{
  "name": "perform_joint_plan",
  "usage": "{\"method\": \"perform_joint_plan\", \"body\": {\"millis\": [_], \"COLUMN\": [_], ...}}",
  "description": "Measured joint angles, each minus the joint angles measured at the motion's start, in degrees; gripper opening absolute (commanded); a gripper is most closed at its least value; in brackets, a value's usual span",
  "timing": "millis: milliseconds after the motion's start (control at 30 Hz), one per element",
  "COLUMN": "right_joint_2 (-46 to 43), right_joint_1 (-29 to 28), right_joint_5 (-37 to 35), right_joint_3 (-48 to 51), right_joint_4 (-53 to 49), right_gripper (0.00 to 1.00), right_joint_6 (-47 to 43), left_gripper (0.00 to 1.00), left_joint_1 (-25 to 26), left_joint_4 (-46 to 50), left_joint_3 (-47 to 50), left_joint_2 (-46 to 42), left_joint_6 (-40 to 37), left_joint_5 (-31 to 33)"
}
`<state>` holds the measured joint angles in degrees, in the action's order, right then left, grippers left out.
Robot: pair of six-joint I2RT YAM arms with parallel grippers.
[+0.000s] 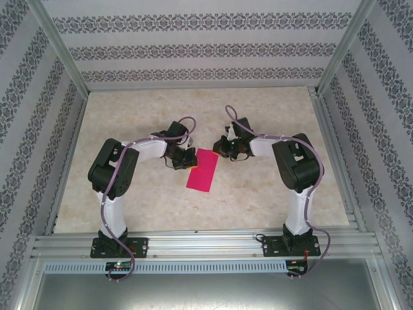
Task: Fold a paper plane with a square sheet of paper (pick it up from the middle)
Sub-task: Fold the square sheet of paper in half at the center of the table.
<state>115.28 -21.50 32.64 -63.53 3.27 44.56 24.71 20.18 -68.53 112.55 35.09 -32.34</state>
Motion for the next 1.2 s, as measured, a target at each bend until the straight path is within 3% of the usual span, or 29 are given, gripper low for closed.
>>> {"method": "perform_joint_plan", "body": {"millis": [300, 467, 667, 933, 1200], "right_joint_2": [-1.3, -10.5, -18.6, -19.0, -14.1], "right_joint_1": [0.0, -0.8, -5.7, -8.0, -9.5], "right_joint_5": [-0.4, -1.6, -2.9, -5.6, -4.5], "right_joint_3": [-0.5, -0.5, 5.7, 16.7, 14.5], "right_joint_4": [-3.5, -7.3, -2.8, 0.2, 5.7], "right_gripper": [0.08, 0.08, 0.08, 0.1, 0.09], "right_joint_6": [-1.5, -2.6, -1.2, 3.5, 6.2], "left_gripper": [0.0, 0.0, 0.05, 0.09, 0.09], "left_joint_1": [0.0, 0.0, 0.0, 0.0, 0.0], "left_joint_4": [0.1, 1.4, 2.9, 3.7, 3.8], "left_joint_3": [0.1, 0.0, -1.1, -2.0, -2.1], "left_joint_2": [-0.2, -1.0, -4.1, -10.2, -10.3], "left_joint_6": [0.0, 0.2, 0.5, 0.5, 0.5], "left_joint_5": [0.0, 0.4, 0.9, 3.0, 2.8]}}
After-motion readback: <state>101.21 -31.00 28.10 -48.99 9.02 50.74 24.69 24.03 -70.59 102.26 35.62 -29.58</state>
